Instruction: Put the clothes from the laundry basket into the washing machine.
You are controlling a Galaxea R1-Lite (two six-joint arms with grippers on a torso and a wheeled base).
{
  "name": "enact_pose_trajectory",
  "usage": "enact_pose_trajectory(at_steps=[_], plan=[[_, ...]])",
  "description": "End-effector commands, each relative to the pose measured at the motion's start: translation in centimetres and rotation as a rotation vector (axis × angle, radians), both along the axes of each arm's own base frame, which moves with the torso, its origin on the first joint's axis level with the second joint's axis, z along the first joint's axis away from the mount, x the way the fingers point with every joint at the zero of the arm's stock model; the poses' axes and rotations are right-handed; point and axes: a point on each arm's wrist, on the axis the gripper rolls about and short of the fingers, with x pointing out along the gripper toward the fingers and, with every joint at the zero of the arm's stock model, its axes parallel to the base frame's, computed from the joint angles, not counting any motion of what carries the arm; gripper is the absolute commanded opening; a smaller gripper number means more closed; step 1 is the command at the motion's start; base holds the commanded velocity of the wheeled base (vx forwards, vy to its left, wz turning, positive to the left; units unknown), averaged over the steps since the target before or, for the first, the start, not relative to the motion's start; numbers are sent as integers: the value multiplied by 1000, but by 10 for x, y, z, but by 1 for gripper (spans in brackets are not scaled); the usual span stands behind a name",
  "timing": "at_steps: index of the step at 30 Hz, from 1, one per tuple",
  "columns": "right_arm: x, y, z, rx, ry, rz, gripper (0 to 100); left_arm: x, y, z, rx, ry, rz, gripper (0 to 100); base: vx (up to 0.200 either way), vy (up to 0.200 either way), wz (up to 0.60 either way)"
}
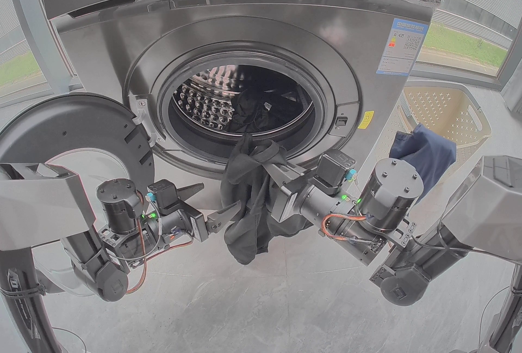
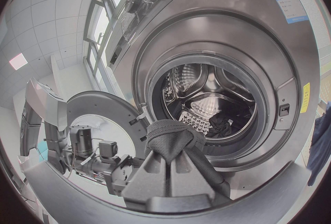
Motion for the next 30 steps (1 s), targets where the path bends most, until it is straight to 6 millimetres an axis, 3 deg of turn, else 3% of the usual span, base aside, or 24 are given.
enact_pose_trajectory(at_steps=[1,12,13,22,27,28,30], plan=[[-6,0,4,4,-4,13,0,12,-5,-11,10,5,11,100,0,0,0],[-10,5,1,-3,3,28,0,26,-12,-7,-17,-38,8,100,0,0,0],[-10,5,0,-4,4,28,0,27,-11,-7,-17,-38,8,0,0,0,0],[-9,5,-1,-7,7,25,0,26,-12,-1,-23,-57,6,0,0,0,0],[-8,5,-4,-3,24,23,0,21,-10,17,-41,-101,8,0,0,0,0],[-8,6,-5,-2,27,24,100,19,-9,21,-46,-112,8,0,0,0,0],[-7,5,-7,-7,31,21,100,17,-9,27,-53,-126,8,0,0,0,0]])
